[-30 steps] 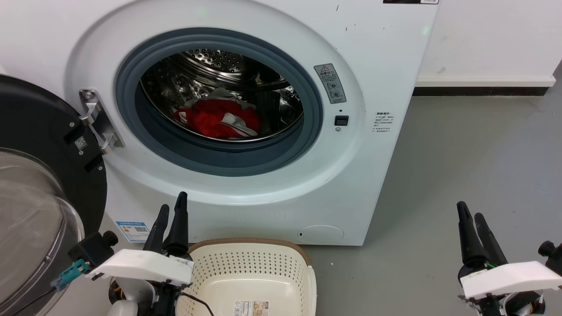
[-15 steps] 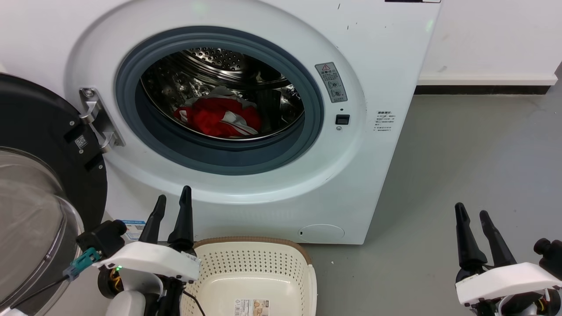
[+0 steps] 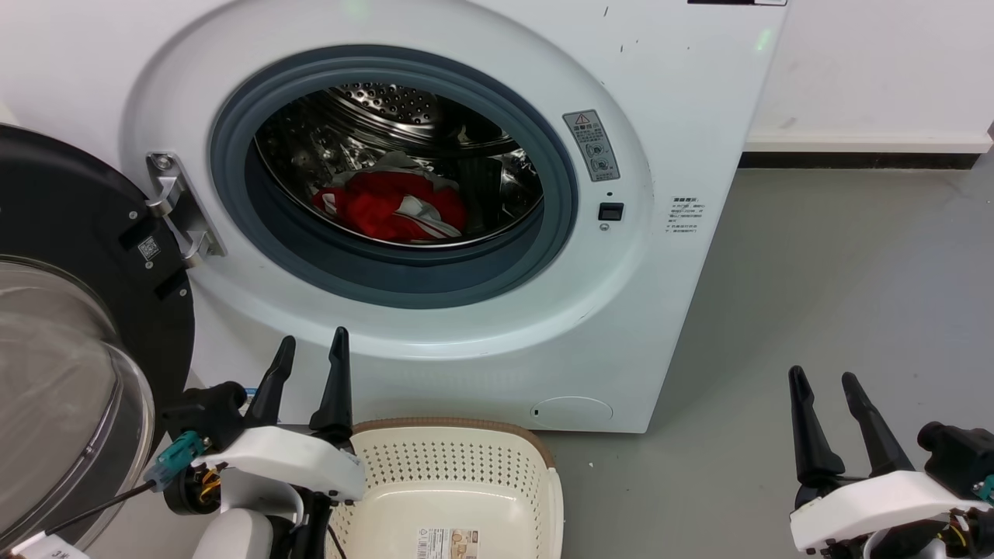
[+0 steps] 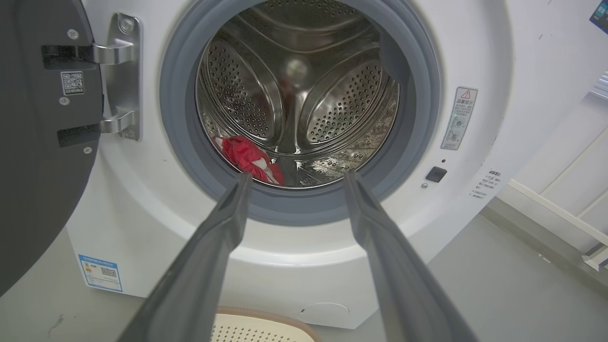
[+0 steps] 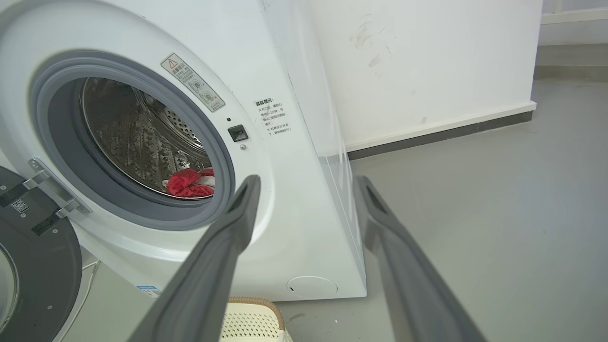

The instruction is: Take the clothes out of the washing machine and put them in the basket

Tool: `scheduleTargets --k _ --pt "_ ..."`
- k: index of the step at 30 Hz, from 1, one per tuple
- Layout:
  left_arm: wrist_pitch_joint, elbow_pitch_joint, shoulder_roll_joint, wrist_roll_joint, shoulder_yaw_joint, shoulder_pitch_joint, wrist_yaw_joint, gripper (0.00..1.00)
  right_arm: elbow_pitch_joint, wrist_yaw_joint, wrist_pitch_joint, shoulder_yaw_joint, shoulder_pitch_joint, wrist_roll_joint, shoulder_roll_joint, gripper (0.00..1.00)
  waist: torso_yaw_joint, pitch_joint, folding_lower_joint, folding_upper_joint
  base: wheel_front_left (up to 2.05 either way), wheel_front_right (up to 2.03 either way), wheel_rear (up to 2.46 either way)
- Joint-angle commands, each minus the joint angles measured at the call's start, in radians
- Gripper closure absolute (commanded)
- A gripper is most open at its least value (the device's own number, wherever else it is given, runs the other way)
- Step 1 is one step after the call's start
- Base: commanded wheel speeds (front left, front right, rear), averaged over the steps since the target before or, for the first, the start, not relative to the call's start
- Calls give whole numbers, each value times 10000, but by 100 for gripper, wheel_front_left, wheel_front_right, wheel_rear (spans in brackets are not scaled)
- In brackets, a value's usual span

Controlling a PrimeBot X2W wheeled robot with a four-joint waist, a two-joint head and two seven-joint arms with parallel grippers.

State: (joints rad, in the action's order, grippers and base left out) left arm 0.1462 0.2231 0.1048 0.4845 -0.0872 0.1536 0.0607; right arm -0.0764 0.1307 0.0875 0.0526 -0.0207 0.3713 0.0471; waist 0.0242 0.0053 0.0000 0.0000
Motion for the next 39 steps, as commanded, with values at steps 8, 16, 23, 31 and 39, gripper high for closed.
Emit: scheduleTargets --k 8,16,23,31,39 --pt "282 -136 154 -1002 -223 301 -177 0 173 -1 113 -22 -4 -1143 45 0 51 24 0 0 0 0 0" --pt "468 -211 238 -1689 -330 314 -287 0 278 -1 181 18 -102 -1954 46 0 100 21 0 0 0 0 0" --pt "608 -203 263 -2142 -427 273 -306 0 311 -1 216 47 -148 -2428 47 0 131 37 0 0 0 0 0" --pt "804 -61 244 -2731 -510 312 -268 0 339 -1 350 141 -199 -3025 48 0 193 41 0 0 0 0 0" --pt "922 74 165 -3111 -482 316 -249 0 315 -1 491 223 -224 -3327 47 0 224 51 0 0 0 0 0"
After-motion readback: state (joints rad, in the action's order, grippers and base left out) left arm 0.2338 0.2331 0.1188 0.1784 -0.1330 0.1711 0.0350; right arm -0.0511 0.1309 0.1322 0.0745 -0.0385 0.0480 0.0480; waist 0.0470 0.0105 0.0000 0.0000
